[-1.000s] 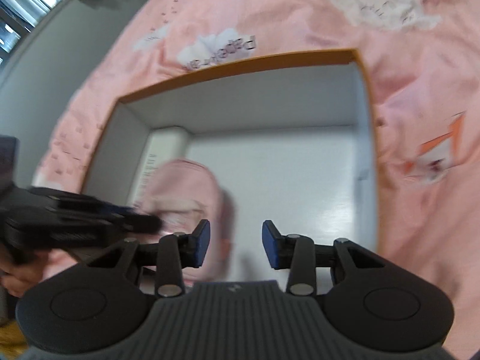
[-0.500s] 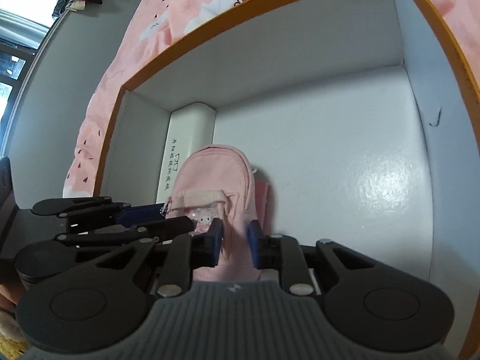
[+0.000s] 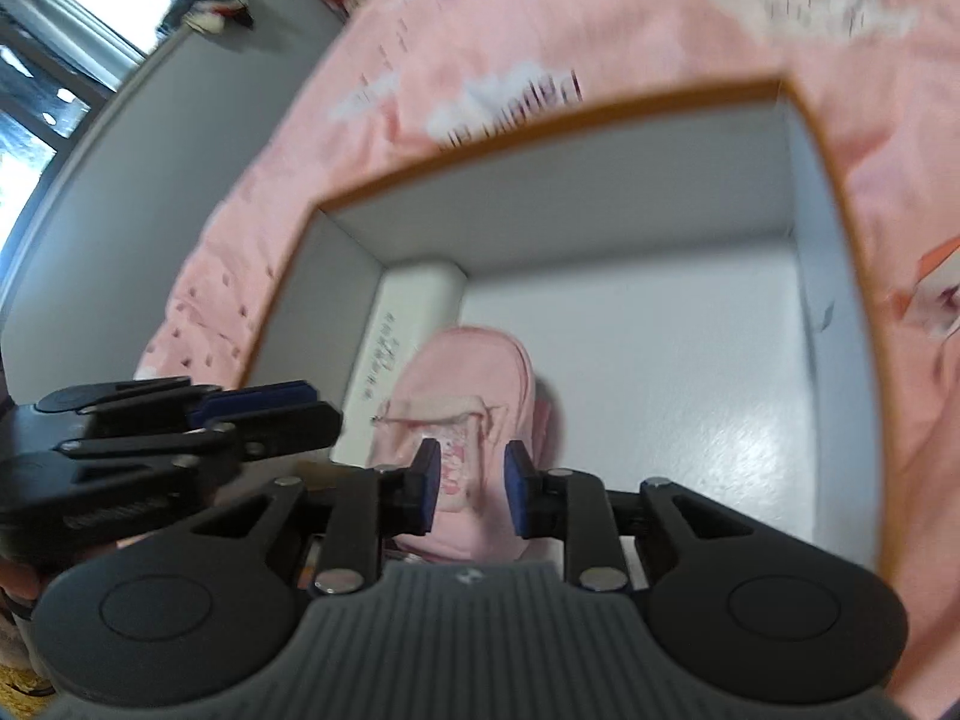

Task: Organize objects
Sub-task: 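Lower the pink wallet into the box and open the right tool while the left tool lowers the backpack, then move both tools to the toy pile and grasp the white plush and brown dog plush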

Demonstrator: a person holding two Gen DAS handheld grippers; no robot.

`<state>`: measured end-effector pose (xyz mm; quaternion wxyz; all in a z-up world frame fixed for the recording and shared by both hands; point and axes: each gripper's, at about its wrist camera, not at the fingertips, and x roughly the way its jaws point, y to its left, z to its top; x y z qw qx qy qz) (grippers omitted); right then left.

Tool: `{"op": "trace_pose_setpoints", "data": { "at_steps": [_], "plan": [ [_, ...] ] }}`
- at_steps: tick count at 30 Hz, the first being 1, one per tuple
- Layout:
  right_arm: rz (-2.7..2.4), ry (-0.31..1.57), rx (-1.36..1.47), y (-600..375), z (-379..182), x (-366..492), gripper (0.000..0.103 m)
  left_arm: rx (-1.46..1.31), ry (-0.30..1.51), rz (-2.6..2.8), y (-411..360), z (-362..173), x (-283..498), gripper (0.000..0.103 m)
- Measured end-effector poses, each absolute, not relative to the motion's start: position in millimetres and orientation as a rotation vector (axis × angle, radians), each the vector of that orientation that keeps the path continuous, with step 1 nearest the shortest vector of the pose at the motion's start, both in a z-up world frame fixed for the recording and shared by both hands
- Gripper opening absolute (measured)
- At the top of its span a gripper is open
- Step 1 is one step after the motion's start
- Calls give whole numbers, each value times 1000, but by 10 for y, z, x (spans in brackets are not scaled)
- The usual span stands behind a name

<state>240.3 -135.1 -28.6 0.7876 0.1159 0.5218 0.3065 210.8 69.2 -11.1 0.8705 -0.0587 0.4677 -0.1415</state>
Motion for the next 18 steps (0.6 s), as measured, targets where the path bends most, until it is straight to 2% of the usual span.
{"op": "trace_pose_setpoints", "data": {
  "at_steps": [4, 8, 13, 15, 18],
  "plan": [
    [662, 1021, 250, -1533, -50, 2136, 31, -162, 906, -262, 719, 95, 1774, 27],
    [636, 948, 261, -1725, 74, 1865, 40, -213, 880, -236, 725, 151, 1462, 27],
    [571, 889, 239, -2002, 133, 1502, 43, -239, 902, -211, 681, 26, 1123, 27],
    [540, 885, 231, -2121, 109, 1367, 49, -236, 926, -217, 627, -51, 1033, 27],
    [516, 916, 220, -2226, -4, 1179, 51, -233, 961, -211, 539, -192, 953, 27]
  ]
}}
